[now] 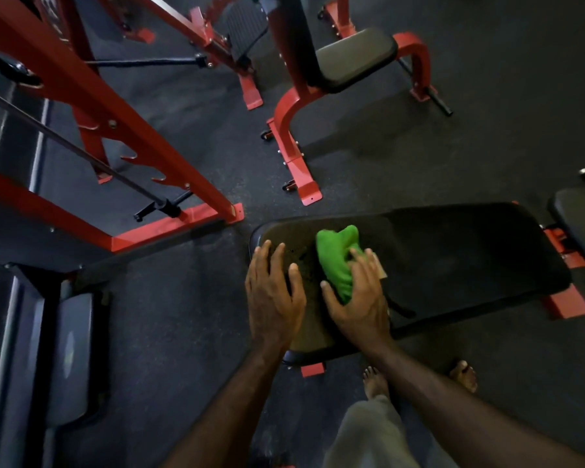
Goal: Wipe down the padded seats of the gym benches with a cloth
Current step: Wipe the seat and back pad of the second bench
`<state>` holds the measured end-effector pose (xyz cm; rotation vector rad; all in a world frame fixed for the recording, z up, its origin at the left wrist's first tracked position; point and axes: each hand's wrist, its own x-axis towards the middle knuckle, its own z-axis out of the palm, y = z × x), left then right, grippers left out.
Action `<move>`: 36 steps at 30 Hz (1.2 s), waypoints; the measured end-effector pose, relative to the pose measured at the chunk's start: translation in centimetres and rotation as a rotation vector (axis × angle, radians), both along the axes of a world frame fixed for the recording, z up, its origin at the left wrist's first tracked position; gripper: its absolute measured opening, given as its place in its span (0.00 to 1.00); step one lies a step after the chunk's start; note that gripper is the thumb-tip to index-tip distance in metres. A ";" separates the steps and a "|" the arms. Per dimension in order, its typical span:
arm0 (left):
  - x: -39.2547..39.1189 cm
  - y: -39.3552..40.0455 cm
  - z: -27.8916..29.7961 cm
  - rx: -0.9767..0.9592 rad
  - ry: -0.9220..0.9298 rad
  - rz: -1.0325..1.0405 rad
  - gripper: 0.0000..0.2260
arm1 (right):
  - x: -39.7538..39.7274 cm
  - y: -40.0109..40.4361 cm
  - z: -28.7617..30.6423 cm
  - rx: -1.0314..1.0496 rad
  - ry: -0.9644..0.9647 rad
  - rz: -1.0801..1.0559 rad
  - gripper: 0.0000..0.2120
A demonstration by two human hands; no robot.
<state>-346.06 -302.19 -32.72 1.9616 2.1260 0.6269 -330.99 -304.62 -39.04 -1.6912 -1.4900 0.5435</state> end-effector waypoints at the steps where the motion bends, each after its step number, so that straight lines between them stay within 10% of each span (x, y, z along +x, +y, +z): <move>1: -0.1 0.0 0.0 0.002 0.001 -0.001 0.21 | -0.3 -0.4 0.0 0.070 -0.007 0.125 0.25; 4: -0.1 0.1 0.1 -0.008 -0.001 0.006 0.21 | 2.0 0.4 -0.7 0.152 -0.036 0.328 0.25; 8: 0.1 0.1 0.1 -0.026 0.018 0.014 0.22 | 0.8 2.9 0.4 -0.098 0.070 0.013 0.31; 13: 0.0 0.0 0.2 -0.069 0.021 0.013 0.23 | 1.0 2.6 1.4 -0.011 -0.036 0.439 0.32; 18: 0.2 0.0 0.3 -0.084 0.103 0.002 0.24 | 0.3 5.0 1.1 -0.189 0.090 0.022 0.30; 22: 0.0 0.8 0.5 -0.115 0.192 -0.029 0.26 | 0.6 3.6 1.2 0.003 0.001 0.394 0.31; 28: 2.3 6.4 1.2 -0.147 0.182 -0.117 0.25 | 2.1 7.3 -0.2 -0.186 0.122 -0.079 0.28; 33: 4.2 9.3 -0.3 -0.201 0.161 -0.192 0.28 | 5.0 7.4 -1.4 0.044 -0.025 0.270 0.29; 36: 4.9 9.9 -1.2 -0.258 0.244 -0.225 0.27 | 7.2 10.0 -2.9 -0.125 0.035 -0.020 0.28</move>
